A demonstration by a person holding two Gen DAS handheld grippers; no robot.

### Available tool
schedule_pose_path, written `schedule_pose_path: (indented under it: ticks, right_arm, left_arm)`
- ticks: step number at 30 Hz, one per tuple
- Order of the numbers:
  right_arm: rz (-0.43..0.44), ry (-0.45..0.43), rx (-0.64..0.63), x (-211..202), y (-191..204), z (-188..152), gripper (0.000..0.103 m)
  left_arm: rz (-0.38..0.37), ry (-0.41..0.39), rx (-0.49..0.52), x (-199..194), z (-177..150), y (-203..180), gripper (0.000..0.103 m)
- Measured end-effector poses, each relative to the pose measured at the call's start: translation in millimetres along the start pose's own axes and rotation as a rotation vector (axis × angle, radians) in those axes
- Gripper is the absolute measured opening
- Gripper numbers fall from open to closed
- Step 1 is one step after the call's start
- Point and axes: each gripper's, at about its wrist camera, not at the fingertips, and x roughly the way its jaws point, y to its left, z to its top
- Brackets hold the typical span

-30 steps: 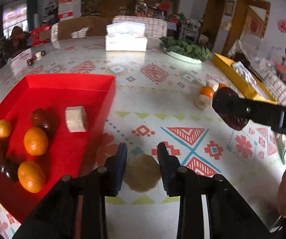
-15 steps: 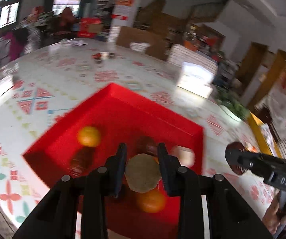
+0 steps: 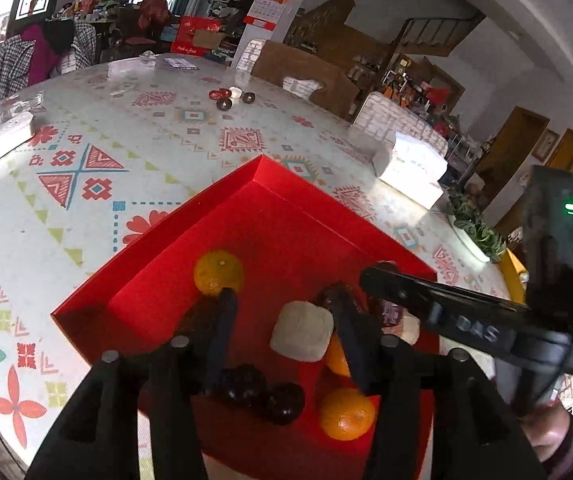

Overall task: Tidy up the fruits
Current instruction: 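Carry the cake and date over the red tray and open both grippers, then move both grippers back to the remaining fruit pile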

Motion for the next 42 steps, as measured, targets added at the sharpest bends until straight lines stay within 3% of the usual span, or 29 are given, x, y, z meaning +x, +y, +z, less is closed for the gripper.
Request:
schedule_pose_path:
  ticks: [4, 13, 22, 28, 35, 42]
  right_arm:
    - [0.002, -0.025, 0.028, -2.2, -6.2, 2.8, 0.035]
    - [-0.009, -0.101, 0.073, -38.5, -26.3, -2.9, 0.042]
    - [-0.047, -0.148, 0.106, -78.7, -67.1, -34.2, 0.044]
    - [-0.116, -0.194, 0.204, -121.2, -131.7, -61.5, 0.044]
    - [-0.249, -0.278, 0.391, -188.2, -237.0, -93.7, 0.044]
    - [-0.303, -0.245, 0.472, -179.5, -281.8, -96.5, 0.044]
  left_arm:
    - [-0.028, -0.018, -0.012, -10.7, -1.4, 0.5, 0.05]
    - [-0.075, -0.038, -0.035, -26.9, -4.1, -11.0, 0.063]
    - [-0.118, 0.036, 0.04, -24.1, -18.8, -64.6, 0.078]
    - [-0.165, 0.074, 0.107, -19.2, -34.3, -107.2, 0.078]
    - [-0.191, 0.155, 0.15, 4.6, -52.7, -146.8, 0.078]
    - [-0.19, 0.188, 0.216, 13.3, -65.2, -175.8, 0.078]
